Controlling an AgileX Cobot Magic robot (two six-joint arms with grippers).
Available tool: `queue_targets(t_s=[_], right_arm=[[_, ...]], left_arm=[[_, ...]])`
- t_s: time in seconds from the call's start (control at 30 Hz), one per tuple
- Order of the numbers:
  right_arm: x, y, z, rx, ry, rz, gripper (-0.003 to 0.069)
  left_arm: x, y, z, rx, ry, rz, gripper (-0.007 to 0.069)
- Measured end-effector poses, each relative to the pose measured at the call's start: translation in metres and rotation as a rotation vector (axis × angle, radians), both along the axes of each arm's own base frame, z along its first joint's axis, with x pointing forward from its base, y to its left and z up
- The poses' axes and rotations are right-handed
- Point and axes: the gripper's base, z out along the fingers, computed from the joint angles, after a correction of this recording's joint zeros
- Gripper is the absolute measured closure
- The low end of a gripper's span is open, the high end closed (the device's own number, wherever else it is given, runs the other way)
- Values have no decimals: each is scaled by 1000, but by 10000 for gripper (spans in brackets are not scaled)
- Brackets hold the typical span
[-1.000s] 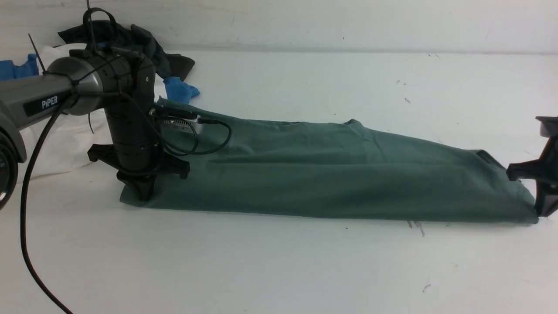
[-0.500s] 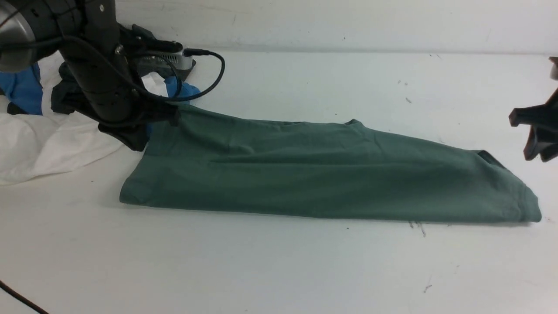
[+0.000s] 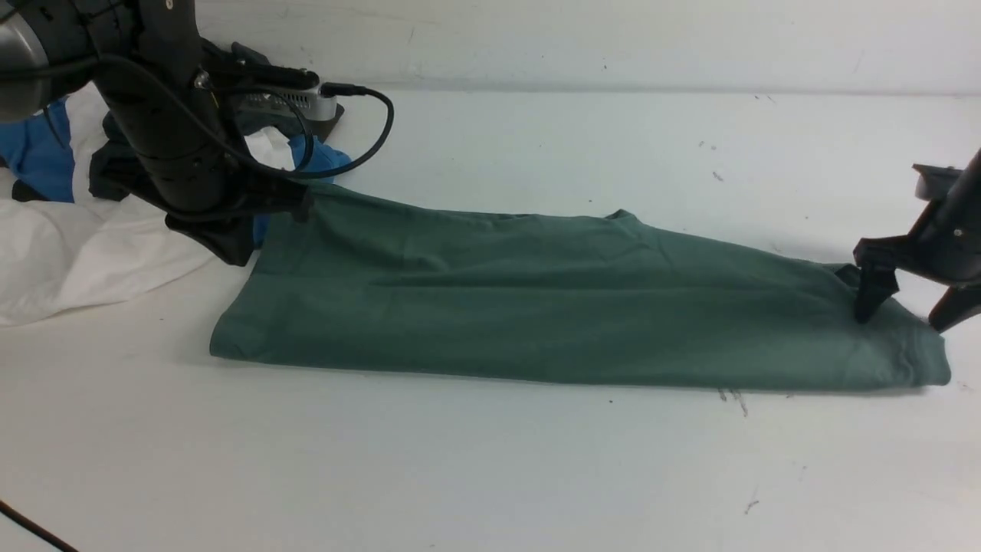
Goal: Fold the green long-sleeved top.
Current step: Use the right arm to clamp the right edge of the fabric, then use the right arm to drag the right edge of the fabric to the left and folds it over the left edge
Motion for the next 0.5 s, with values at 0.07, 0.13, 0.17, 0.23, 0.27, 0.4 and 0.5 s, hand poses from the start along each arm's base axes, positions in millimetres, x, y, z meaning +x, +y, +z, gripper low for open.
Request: queue_targets(t_s=[0.07, 0.13, 0.17, 0.23, 0.27, 0.4, 0.5], right_arm=[[0, 1, 0, 9, -2, 8, 217], [1, 3, -1, 29, -5, 13, 435], [1, 3, -1, 36, -7, 11, 537], [1, 3, 1, 35, -10, 10, 590], [0, 1, 4, 20, -14, 13, 616], [-6, -16, 23, -69, -35, -9, 618], [-15, -35, 54, -159, -82, -51, 618]], left_arm=[[0, 0, 0, 0, 1, 0, 629], [-1, 0, 0, 1, 8, -1, 629], [-2, 0, 0, 4, 20, -2, 629], [-2, 0, -1, 6, 27, -5, 629], [-3, 0, -1, 7, 31, -7, 629], [-6, 2, 6, 21, 23, -8, 629], [-12, 4, 19, 24, -11, -8, 629]])
